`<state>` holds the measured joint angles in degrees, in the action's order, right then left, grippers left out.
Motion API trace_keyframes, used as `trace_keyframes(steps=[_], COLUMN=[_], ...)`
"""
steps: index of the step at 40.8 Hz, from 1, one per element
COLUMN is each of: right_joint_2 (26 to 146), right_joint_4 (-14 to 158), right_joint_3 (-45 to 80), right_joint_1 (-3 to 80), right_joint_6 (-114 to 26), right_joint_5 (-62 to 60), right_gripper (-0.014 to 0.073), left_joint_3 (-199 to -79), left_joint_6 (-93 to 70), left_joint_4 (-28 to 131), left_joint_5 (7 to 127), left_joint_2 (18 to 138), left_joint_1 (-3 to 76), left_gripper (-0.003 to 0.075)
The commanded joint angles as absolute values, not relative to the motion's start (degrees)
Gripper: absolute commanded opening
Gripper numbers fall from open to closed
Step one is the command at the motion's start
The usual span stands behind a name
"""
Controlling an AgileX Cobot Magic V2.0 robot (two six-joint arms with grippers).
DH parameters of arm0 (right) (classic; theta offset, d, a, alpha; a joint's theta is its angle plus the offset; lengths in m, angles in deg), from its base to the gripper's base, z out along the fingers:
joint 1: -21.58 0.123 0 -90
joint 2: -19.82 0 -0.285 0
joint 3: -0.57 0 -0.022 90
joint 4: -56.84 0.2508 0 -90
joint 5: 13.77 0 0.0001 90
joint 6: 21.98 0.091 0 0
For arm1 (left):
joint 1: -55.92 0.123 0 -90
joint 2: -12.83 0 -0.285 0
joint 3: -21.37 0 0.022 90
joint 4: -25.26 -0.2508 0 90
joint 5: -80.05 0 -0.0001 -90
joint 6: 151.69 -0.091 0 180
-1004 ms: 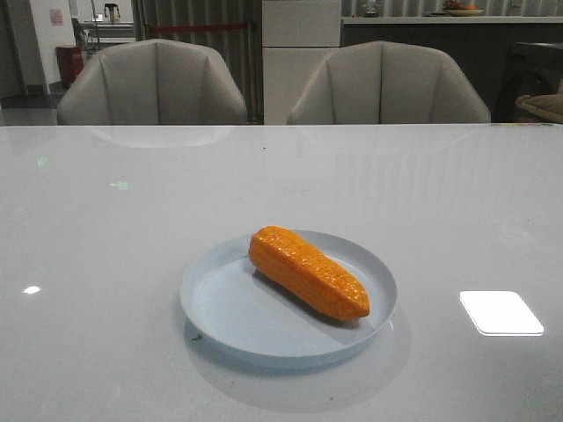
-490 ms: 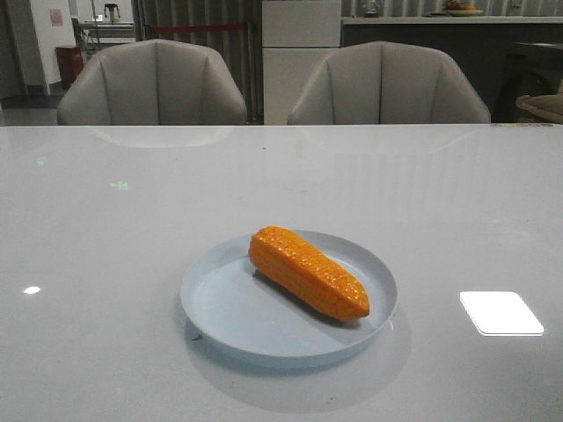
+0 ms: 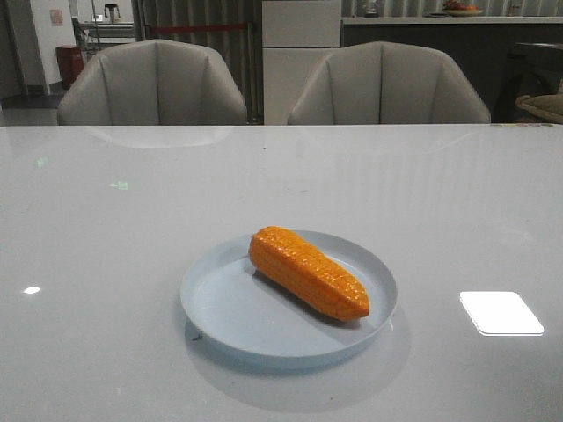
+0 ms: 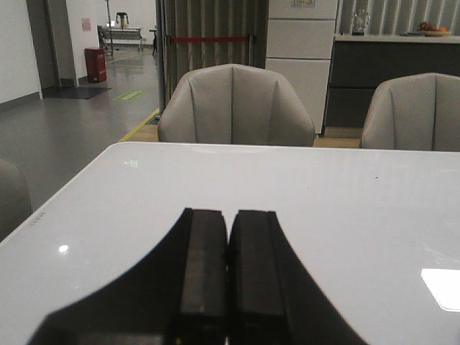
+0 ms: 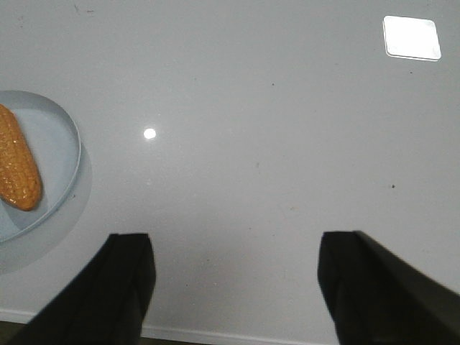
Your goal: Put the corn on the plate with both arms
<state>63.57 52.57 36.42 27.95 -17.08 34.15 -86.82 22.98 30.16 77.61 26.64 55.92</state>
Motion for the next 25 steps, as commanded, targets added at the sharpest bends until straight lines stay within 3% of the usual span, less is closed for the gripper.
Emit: trace_keyframes(steps=[1,8,13,25], right_joint_2=[63.5,63.5,63.5,63.5], right_joint_4=[52.2,52.2,52.2,52.2], right_joint_3=[34.9,34.9,34.9,34.9], right_joint_1=[27.6,27.6,27.6,27.6], right_joint_6=[-17.0,-17.0,-17.0,-17.0], right_joint_5=[30.5,30.5,30.9,31.3], right_gripper=[0.0582,0.0582,0.0582,0.0582], left_joint_3=[-85.2,-78.6,-78.7,-78.7], left_joint_6=[24.2,24.2,24.2,24.2], left_joint_4=[29.9,29.9,29.8,29.8], left_joint_5=[83.2,84.0,77.7,77.5], left_joint_2=[23.0,19.0,19.0,19.0], left_joint_1=[55.8,55.5,54.3,53.1], left_gripper=[0.0094,0.0094,0.0094,0.0094])
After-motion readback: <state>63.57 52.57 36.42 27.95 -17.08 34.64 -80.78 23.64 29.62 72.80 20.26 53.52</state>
